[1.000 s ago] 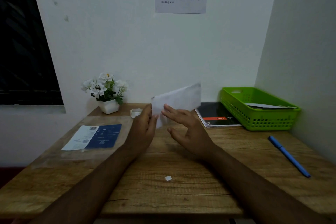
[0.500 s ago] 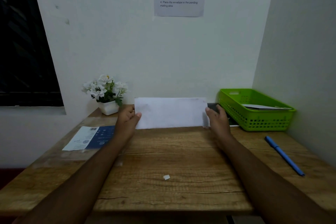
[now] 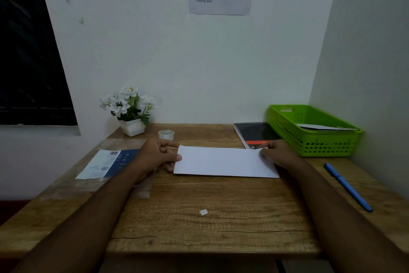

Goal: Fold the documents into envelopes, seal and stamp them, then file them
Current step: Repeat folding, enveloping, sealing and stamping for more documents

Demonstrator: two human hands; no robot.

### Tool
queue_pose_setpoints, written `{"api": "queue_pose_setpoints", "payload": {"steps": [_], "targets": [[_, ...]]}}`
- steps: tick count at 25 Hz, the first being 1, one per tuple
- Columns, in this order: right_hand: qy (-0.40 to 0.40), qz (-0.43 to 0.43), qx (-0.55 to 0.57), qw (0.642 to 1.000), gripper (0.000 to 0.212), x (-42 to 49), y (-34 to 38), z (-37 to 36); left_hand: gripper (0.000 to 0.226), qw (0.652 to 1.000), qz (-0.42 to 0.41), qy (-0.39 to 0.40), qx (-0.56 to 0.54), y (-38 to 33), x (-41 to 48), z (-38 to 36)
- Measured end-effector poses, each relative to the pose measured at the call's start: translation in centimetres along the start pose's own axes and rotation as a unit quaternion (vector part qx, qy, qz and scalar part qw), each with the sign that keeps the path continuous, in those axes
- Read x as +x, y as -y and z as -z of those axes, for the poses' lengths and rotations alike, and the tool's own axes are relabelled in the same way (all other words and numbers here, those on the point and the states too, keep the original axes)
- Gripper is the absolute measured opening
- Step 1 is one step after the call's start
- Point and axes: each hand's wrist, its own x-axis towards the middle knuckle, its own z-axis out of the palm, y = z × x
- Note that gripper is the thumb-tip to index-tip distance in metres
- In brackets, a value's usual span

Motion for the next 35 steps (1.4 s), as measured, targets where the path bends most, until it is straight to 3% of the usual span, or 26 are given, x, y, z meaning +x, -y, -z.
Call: {"api": "queue_pose_setpoints", "payload": {"steps": [7,12,17,21,28,31,35], "targets": [[0.054,0.068,-0.071,0.994,0.022,-0.8,0.6,0.4,0.049,0.992,0.025,0.075,0.096,0.1,-0.1,0.8],[0.055,0.047,-0.048,0.996,0.026,-1.1,0.8,0.6,0.046,0.987,0.008,0.085,0.136,0.0,-0.5,0.6],[0.023,0.001,0.002,1.0,0.03,-0.9,0.4,0.5,0.039,0.985,-0.021,0.062,0.162,-0.2,-0.6,0.4],[-0.006,-0.018,-0.043,0.999,0.019,-0.4,0.0,0.4,0.031,0.984,-0.05,0.03,0.171,0.0,-0.5,0.3],[-0.032,-0.023,-0.085,0.996,0.024,-0.2,-0.2,0.3,0.019,0.952,-0.179,-0.096,0.23,0.1,-0.5,-0.4],[-0.049,-0.022,-0.103,0.993,0.024,-0.3,0.0,0.2,0.019,0.955,-0.153,-0.087,0.238,0.2,-0.4,-0.4],[-0.163,0.02,-0.097,0.982,0.025,-0.9,0.9,-0.3,0.022,0.948,-0.141,-0.056,0.279,0.4,-0.2,-0.3]]}}
